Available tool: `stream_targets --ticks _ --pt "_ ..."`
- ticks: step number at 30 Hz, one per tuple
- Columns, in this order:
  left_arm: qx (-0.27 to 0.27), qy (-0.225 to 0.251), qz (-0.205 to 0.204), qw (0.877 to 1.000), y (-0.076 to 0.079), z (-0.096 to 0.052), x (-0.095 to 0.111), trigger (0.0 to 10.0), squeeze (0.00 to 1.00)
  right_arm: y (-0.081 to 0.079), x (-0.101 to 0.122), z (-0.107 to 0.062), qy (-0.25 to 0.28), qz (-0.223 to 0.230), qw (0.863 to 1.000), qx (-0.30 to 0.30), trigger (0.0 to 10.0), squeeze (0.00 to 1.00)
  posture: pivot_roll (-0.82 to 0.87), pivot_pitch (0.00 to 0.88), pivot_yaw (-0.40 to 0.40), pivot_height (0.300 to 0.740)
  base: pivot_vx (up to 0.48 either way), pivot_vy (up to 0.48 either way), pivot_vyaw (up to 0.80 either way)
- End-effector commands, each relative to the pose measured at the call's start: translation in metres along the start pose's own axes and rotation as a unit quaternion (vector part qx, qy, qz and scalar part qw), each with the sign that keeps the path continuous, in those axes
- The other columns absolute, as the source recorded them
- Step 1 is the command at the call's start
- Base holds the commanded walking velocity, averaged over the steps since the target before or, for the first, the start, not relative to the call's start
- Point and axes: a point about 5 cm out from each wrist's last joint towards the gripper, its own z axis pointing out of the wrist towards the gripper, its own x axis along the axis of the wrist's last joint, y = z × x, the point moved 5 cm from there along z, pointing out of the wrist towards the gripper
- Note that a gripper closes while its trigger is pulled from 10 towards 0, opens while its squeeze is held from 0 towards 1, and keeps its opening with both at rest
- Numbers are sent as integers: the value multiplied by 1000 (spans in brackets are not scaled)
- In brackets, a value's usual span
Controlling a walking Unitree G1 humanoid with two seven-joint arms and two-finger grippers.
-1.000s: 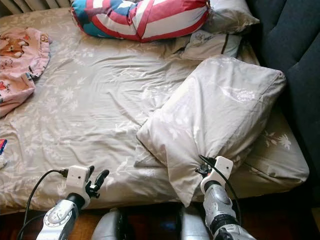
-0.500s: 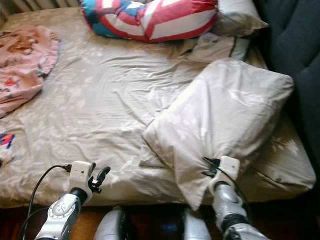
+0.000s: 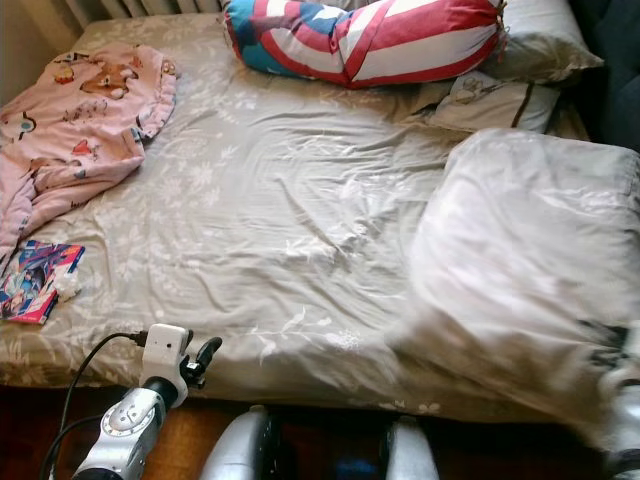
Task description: Clean up the room
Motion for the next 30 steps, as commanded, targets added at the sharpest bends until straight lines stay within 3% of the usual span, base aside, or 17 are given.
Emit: stream_targets --ticks 1,4,7,8,9,11,12,13,22,23,25,28,30 --pt "4 -14 3 1000 -4 -5 -10 10000 0 54 23 0 24 22 995 -93 0 0 -107 150 83 656 0 0 0" --pt "3 -14 4 1000 -4 -6 -11 10000 0 84 36 -2 33 26 990 -135 0 0 -116 150 84 656 0 0 0" --pt "1 -16 5 1000 -3 -6 -13 10000 0 88 30 -2 9 21 990 -136 0 0 -123 149 86 656 0 0 0" --pt "1 -17 6 1000 -3 -6 -13 10000 0 83 24 -2 -2 16 992 -127 941 0 -124 150 87 656 0 0 0" --pt "-1 -18 6 1000 -1 -6 -14 10000 0 68 9 -1 -19 11 994 -104 10000 0 -115 151 93 656 0 0 0" --pt "-3 -18 6 1000 -1 -6 -14 10000 0 59 1 -1 -30 14 995 -94 10000 0 -111 152 96 656 0 0 0" --pt "-4 -17 7 1000 0 -6 -14 10000 0 48 -12 -2 -43 31 995 -84 10000 882 -104 151 99 656 0 0 0" --pt "-5 -16 7 1000 -1 -6 -14 10000 0 40 -18 -3 -49 39 995 -75 10000 1000 -93 150 103 656 0 0 0" --pt "-12 -14 9 1000 2 -4 -12 10000 0 13 -24 -3 -53 35 997 -48 10000 1000 -92 148 108 656 0 0 0" --pt "-12 -14 8 1000 3 -4 -12 10000 0 8 -19 -2 -41 34 998 -42 10000 0 -93 149 109 656 0 0 0" --pt "-13 -14 8 1000 3 -4 -12 10000 0 2 -15 -2 -29 31 999 -34 10000 0 -97 148 108 656 0 0 0" --pt "-12 -17 7 1000 2 -4 -14 10000 0 -23 -9 -3 -3 24 1000 5 10000 0 -100 148 107 656 0 0 0" --pt "-10 -19 6 1000 1 -4 -14 10000 0 -61 -7 -9 22 25 997 73 10000 0 -98 144 104 656 0 0 0"
